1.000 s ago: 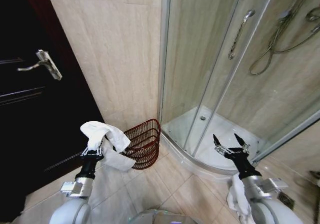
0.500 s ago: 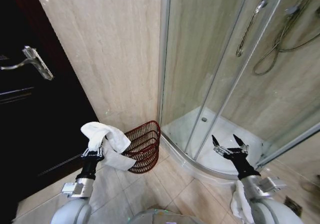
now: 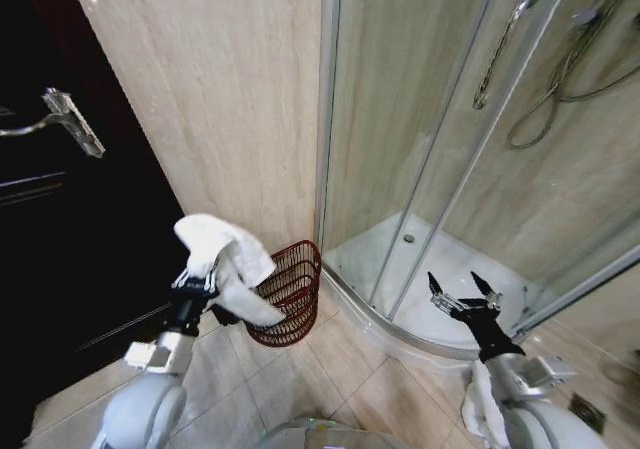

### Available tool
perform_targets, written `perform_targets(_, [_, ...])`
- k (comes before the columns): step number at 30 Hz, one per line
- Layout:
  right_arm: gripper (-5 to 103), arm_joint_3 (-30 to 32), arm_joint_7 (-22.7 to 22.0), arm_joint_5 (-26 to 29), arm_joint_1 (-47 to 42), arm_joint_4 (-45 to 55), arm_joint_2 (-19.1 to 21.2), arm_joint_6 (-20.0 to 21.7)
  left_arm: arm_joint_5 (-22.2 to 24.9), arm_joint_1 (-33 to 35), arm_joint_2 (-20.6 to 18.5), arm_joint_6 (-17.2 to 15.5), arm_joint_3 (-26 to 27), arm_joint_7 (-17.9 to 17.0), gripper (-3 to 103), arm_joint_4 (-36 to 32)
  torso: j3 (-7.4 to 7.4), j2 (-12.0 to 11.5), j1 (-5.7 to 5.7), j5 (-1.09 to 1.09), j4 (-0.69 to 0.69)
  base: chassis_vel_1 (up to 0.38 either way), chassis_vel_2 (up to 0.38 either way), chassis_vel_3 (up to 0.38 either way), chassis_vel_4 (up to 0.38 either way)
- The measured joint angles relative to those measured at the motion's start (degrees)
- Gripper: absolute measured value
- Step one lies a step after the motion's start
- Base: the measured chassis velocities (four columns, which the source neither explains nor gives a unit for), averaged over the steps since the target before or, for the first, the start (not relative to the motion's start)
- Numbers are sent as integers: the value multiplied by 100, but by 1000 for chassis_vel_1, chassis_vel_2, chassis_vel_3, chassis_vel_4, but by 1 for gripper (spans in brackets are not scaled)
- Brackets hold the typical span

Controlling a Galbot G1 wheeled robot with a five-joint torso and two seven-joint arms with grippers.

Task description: Discard the used towel into the hamper.

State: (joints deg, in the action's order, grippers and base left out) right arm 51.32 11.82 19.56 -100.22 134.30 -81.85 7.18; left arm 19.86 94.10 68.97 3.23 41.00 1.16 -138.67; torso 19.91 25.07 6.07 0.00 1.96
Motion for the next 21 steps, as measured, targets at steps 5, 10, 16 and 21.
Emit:
perform_targets(5, [100,18,-5,-15,-12,-100,-27,-3,883,-769,-753,-558,-243,-52,11,-20,7,12,5,0,-1,0,0,0,0])
perform_targets(10, [100,38,1,-83,-81,-136,-97,-31,1427,-1212,-1424,-601,-400,80,11,334,12,19,9,0,-1,0,0,0,0])
perform_targets(16, [100,23,3,-160,-97,-98,-202,22,1589,-2049,-1988,-361,-1149,345,11,1492,17,28,12,-1,1,0,0,0,0])
perform_targets(21, [100,6,-1,-269,-97,-51,-283,60,1601,-3264,-2037,-84,-2062,397,11,2589,20,33,15,-2,0,0,0,0,0])
